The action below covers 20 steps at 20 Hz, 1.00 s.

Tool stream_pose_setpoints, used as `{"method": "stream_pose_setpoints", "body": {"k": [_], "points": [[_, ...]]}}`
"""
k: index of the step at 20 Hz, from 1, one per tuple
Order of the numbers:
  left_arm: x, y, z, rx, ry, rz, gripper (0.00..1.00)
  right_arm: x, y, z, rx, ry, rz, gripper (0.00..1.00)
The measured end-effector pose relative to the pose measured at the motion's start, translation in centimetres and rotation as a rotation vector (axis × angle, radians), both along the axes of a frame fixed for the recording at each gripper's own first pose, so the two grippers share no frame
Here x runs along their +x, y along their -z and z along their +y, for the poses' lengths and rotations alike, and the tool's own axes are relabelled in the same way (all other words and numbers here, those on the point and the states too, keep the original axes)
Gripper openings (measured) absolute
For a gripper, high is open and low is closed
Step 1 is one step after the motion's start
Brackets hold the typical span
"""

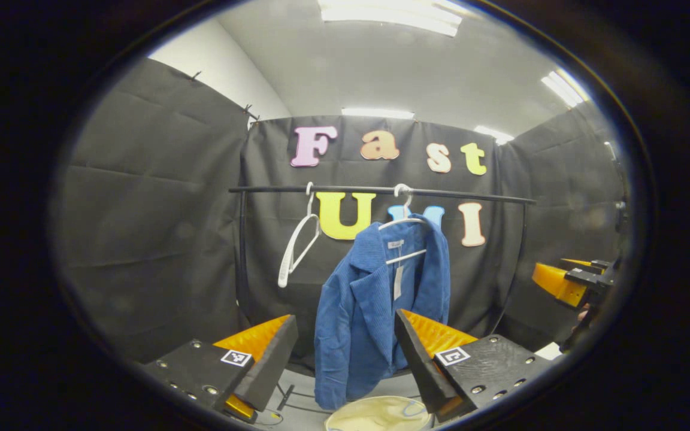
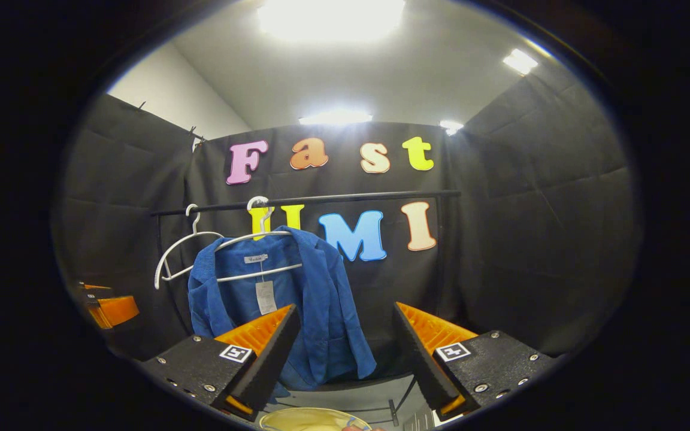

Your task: Grasp the clothes on the hanger with both hands and then place them into the laundry hamper below.

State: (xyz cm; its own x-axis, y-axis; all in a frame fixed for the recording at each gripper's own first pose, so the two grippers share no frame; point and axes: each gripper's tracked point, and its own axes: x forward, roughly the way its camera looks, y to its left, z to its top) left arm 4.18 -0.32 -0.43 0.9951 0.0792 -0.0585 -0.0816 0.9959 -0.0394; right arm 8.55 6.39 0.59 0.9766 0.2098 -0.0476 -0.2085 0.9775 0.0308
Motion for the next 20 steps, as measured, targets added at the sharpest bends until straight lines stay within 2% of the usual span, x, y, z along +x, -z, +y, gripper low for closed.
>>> {"method": "stream_pose_setpoints", "body": {"k": [3,9,15,20], "points": [[3.3,0.1,-1.2,-0.020,-0.025,0.008,0.95,3.7,0.5,1.9,0.028,-0.059,0.008,0.95],[9.9,1.3,-3.4,-0.086,-0.089,0.037,0.94,11.0,3.1,4.4,-0.051,-0.173,0.025,0.95],[15.4,4.6,-3.5,-0.121,-0.203,0.104,0.94,16.2,7.0,7.2,-0.045,-0.295,0.104,0.95],[18.7,5.7,-2.8,-0.165,-0.297,0.100,0.94,20.3,8.5,9.7,-0.024,-0.344,0.116,0.95]]}}
